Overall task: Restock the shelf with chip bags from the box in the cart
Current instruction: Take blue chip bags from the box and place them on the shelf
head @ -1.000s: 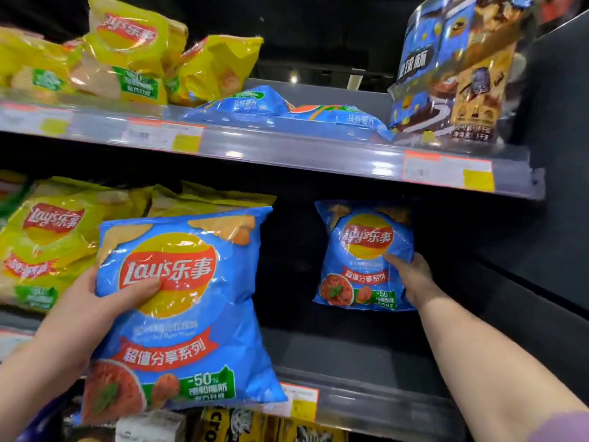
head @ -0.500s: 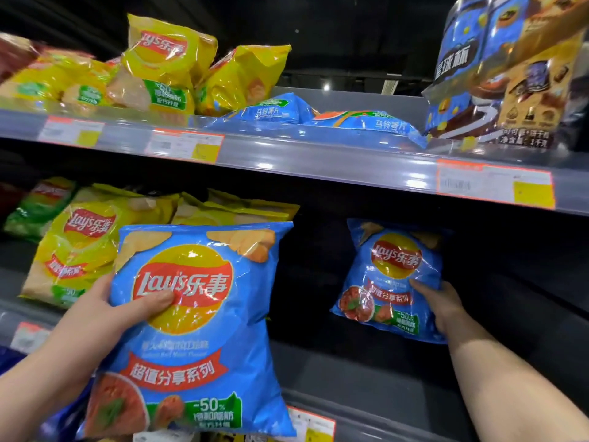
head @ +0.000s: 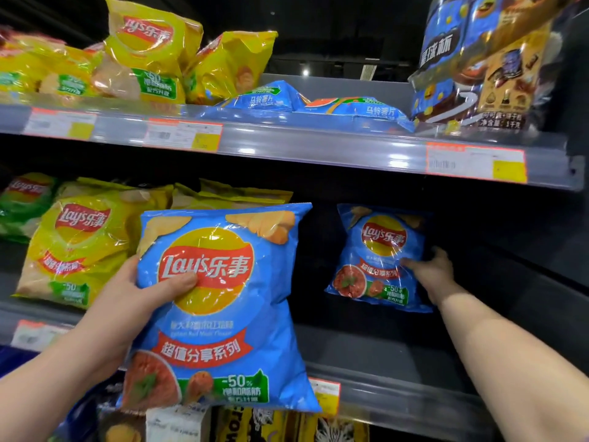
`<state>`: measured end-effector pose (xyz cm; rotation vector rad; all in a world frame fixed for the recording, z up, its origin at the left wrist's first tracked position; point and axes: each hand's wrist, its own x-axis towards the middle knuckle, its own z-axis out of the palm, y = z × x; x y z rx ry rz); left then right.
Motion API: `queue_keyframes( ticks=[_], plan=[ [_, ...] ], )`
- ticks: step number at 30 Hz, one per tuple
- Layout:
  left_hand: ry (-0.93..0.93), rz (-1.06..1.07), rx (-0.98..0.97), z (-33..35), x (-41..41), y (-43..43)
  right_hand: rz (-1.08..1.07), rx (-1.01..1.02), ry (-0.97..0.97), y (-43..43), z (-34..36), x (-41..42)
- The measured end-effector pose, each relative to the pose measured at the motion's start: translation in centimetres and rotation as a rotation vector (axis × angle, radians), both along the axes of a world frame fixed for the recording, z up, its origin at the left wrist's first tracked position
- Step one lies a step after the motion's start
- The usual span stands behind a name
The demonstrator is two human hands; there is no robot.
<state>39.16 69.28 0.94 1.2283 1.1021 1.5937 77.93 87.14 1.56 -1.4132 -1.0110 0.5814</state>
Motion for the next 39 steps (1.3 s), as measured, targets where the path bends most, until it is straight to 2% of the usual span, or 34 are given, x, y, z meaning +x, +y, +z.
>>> queue_keyframes(
  ticks=[2, 5, 10, 12, 14, 18, 21, 26, 29, 31, 35, 37, 39],
  plan=[
    [0.0, -0.018, 0.009, 0.4, 0.8, 0.2, -0.004, 0.063, -0.062, -0.8, 0.5, -0.8],
    [-0.008, -0.053, 0.041, 0.8, 2.2, 0.8, 0.134, 0.108, -0.055, -2.7, 1.8, -3.0],
    [-0.06, -0.14, 0.045, 1.5, 5.6, 2.4, 0.621, -0.069, 0.064, -7.9, 3.9, -6.7],
    [-0.045, -0.142, 0.045, 1.6, 7.0, 3.3, 0.787, -0.144, 0.024, -9.9, 3.9, -7.0],
    [-0.015, -0.131, 0.057, 1.6, 8.2, 4.3, 0.839, -0.188, -0.025, -11.2, 3.6, -6.9],
    [0.107, -0.1, 0.102, 1.8, 10.5, 6.2, 0.723, -0.203, -0.089, -11.6, 2.7, -5.8],
    [0.129, -0.084, 0.131, 1.9, 12.1, 7.7, 0.634, -0.21, -0.126, -11.1, 1.8, -5.2],
    [0.235, -0.081, 0.092, 2.8, 13.4, 9.8, 0.424, -0.115, -0.019, -9.6, 1.5, -5.5],
    [0.406, -0.02, 0.149, 3.3, 13.0, 10.4, 0.424, -0.072, 0.074, -8.4, 1.9, -5.5],
    [0.618, 0.106, 0.261, 3.5, 12.0, 10.0, 0.413, -0.057, 0.113, -7.6, 2.1, -5.6],
    [1.22, 0.619, 0.568, 2.6, 8.3, 8.9, 0.346, -0.036, 0.131, -4.6, 1.9, -6.0],
    [1.417, 0.72, 0.532, 1.2, 6.2, 9.6, 0.343, -0.032, 0.139, -3.3, 1.6, -6.4],
    [1.525, 0.708, 0.409, 0.1, 4.4, 10.0, 0.364, -0.037, 0.151, -2.1, 1.4, -6.9]
  ],
)
